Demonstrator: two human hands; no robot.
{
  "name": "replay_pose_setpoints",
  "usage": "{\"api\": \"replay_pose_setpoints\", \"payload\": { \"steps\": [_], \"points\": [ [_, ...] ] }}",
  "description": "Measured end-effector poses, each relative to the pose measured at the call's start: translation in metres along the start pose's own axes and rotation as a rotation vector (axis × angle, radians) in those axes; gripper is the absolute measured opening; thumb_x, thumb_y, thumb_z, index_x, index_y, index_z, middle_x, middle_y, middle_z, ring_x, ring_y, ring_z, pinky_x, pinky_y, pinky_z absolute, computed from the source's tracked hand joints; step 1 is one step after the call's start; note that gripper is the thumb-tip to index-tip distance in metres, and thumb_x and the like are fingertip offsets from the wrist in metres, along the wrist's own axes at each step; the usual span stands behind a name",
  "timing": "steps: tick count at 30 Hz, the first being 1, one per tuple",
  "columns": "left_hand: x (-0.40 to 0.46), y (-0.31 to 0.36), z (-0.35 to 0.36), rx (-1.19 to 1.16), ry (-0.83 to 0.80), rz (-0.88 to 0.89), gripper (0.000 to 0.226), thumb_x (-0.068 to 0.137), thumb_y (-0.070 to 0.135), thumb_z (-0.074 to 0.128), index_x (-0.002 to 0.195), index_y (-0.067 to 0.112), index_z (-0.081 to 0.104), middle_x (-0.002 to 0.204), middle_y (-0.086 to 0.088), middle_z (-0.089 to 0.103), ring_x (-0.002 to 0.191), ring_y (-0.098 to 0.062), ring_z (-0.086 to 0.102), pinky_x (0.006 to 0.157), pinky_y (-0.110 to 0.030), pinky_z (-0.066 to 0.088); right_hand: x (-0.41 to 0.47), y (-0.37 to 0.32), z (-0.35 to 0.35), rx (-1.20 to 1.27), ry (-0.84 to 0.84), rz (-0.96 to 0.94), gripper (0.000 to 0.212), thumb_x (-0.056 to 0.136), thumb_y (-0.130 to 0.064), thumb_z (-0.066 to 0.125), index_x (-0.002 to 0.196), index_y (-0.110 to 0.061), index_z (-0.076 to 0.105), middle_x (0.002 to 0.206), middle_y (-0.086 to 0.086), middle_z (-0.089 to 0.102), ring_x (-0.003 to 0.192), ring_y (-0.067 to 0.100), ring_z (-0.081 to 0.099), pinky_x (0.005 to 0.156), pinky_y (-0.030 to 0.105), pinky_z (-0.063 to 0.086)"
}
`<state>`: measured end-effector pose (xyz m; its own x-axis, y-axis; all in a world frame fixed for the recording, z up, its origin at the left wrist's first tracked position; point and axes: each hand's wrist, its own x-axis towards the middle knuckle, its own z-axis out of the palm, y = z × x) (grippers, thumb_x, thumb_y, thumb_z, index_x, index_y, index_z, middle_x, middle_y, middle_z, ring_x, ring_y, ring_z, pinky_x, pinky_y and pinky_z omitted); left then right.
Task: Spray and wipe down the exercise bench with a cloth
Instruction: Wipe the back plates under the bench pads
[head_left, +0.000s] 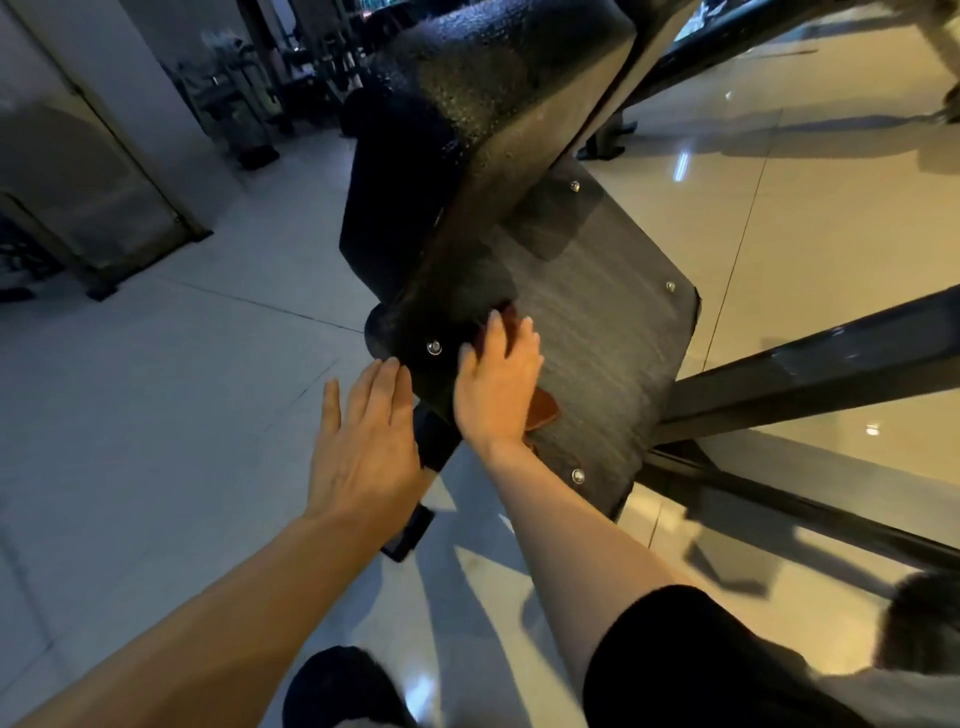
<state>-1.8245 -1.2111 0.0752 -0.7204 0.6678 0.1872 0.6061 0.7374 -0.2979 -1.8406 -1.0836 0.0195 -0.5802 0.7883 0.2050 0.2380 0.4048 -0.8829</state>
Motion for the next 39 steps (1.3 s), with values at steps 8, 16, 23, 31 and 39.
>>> {"api": "replay_pose_setpoints", "payload": {
  "steps": [8, 16, 23, 31, 39],
  "points": [
    [0.0, 0.001, 0.008, -0.015, 0.005, 0.116, 0.079, 0.078, 0.011, 0.07, 0.146, -0.004, 0.032, 0.153, -0.021, 0.032, 0.143, -0.034, 0.028, 0.114, -0.055, 0.011, -0.02, 0.043, -0.013, -0.004, 0.01, -0.002, 0.049, 0.101, -0.026, 0.045, 0.149, -0.021, 0.036, 0.16, 0.009, 0.018, 0.147, 0.028, 0.014, 0.121, 0.05, 0.015],
    [0.01, 0.019, 0.004, 0.007, -0.027, 0.14, 0.074, 0.099, 0.022, 0.041, 0.152, 0.006, -0.008, 0.162, -0.01, -0.008, 0.149, -0.024, -0.009, 0.118, -0.048, -0.005, -0.039, 0.106, -0.044, -0.011, 0.126, 0.509, 0.048, 0.101, -0.02, 0.045, 0.147, -0.01, 0.036, 0.154, 0.02, 0.024, 0.143, 0.036, 0.021, 0.119, 0.043, 0.018],
    [0.013, 0.018, 0.001, 0.0, -0.057, 0.103, 0.081, 0.096, 0.035, 0.05, 0.154, 0.009, -0.001, 0.162, -0.01, -0.003, 0.149, -0.024, -0.008, 0.116, -0.048, -0.01, -0.037, 0.01, -0.007, -0.006, -0.134, -0.143, 0.057, 0.103, -0.025, 0.044, 0.154, -0.018, 0.021, 0.163, 0.01, 0.0, 0.15, 0.025, -0.007, 0.122, 0.038, 0.004],
    [0.011, 0.042, 0.006, 0.096, -0.138, 0.213, 0.075, 0.099, 0.017, 0.04, 0.151, 0.004, -0.012, 0.161, -0.01, -0.011, 0.148, -0.024, -0.014, 0.115, -0.049, -0.013, -0.063, 0.116, -0.046, -0.127, -0.027, 0.141, 0.051, 0.1, -0.016, 0.047, 0.15, -0.016, 0.035, 0.161, 0.012, 0.018, 0.148, 0.031, 0.012, 0.121, 0.042, 0.016],
    [0.018, 0.07, 0.0, 0.083, -0.177, 0.252, 0.077, 0.098, 0.022, 0.044, 0.152, 0.005, -0.008, 0.162, -0.009, -0.009, 0.149, -0.023, -0.012, 0.118, -0.05, -0.01, -0.056, 0.114, -0.077, -0.112, 0.12, 0.283, 0.064, 0.091, -0.017, 0.064, 0.147, -0.014, 0.034, 0.145, 0.017, 0.034, 0.13, 0.033, 0.037, 0.107, 0.037, 0.034]
  ]
}}
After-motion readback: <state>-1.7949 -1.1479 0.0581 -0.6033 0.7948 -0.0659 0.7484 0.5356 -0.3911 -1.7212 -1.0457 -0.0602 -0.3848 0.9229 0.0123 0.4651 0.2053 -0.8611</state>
